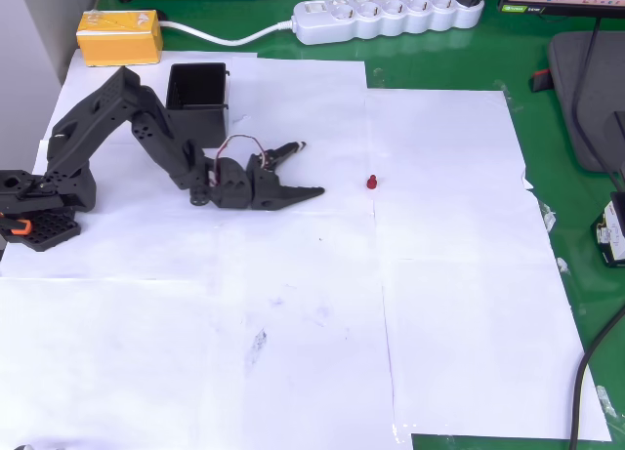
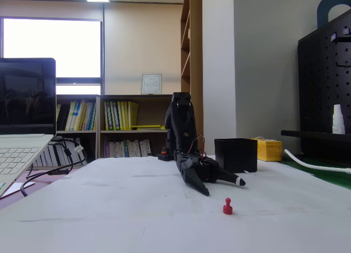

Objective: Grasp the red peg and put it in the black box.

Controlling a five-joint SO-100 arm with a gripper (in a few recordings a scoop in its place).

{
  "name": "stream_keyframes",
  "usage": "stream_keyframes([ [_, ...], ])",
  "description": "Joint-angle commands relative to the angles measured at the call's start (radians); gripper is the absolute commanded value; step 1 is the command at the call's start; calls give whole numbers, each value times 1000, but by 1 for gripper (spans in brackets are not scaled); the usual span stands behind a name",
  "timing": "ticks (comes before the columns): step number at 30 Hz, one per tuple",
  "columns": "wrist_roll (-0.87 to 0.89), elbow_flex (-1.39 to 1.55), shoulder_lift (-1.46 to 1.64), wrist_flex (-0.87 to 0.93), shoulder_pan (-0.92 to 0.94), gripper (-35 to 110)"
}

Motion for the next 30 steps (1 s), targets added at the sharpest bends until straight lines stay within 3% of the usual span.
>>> stream_keyframes([
  [1, -12, 163, 28, 100, 6, 43],
  [30, -5, 620, 222, 371, 29, 43],
])
